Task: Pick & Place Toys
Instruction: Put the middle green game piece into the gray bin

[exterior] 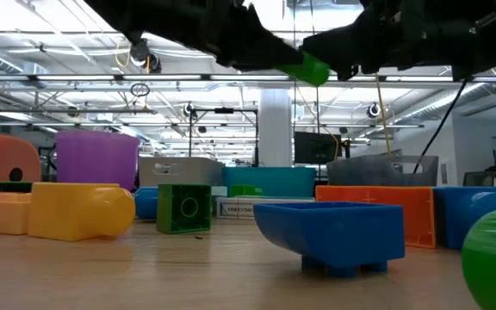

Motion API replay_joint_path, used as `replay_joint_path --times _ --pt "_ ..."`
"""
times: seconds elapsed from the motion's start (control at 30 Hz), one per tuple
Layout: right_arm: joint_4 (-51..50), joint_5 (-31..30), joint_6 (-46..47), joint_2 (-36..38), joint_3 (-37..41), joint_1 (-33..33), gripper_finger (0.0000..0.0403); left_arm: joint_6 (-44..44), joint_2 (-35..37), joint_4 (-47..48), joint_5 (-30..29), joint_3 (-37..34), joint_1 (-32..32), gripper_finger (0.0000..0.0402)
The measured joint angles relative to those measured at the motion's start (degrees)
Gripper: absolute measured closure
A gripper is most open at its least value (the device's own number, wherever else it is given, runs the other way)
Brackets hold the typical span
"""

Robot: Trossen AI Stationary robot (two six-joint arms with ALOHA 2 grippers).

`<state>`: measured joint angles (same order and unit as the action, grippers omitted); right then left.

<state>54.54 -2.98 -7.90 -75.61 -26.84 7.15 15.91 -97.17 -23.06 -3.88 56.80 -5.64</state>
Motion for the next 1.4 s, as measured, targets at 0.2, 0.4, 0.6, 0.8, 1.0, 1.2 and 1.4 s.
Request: replay_joint_path --times 0.2,0.4,0.6,0.8,1.0,1.2,1.4 --pt "-1.3 0.1 -0.2 1.8 0.1 0.1 0.0242 0.9 1.2 2.5 -3.7 0.0 0.6 0.0297" --pt "-6.1 0.0 -1.4 6.8 0.1 0.1 0.0224 1.8 3.6 6.9 -4.9 0.0 2.1 0.0368" --pt "-10.5 0.0 -1.7 10.4 0.2 0.1 0.0226 2.0 4.9 8.4 -6.0 0.0 3.6 0.0379" --pt "-16.0 0.0 -1.6 12.7 0.2 0.1 0.023 6.3 7.9 12.9 -12.8 0.0 4.0 0.038" --pt "-18.4 0.0 -0.3 13.6 0.3 0.1 0.0227 8.5 14.5 20.7 -17.6 0.1 5.8 0.0384" --pt "-21.6 -0.1 1.0 13.6 0.2 0.1 0.0233 6.8 19.3 30.6 -22.0 0.1 12.9 0.0356" --pt "-26.5 -0.2 5.3 13.6 0.2 0.1 0.0234 2.9 18.3 37.6 -16.6 0.1 23.0 0.0385"
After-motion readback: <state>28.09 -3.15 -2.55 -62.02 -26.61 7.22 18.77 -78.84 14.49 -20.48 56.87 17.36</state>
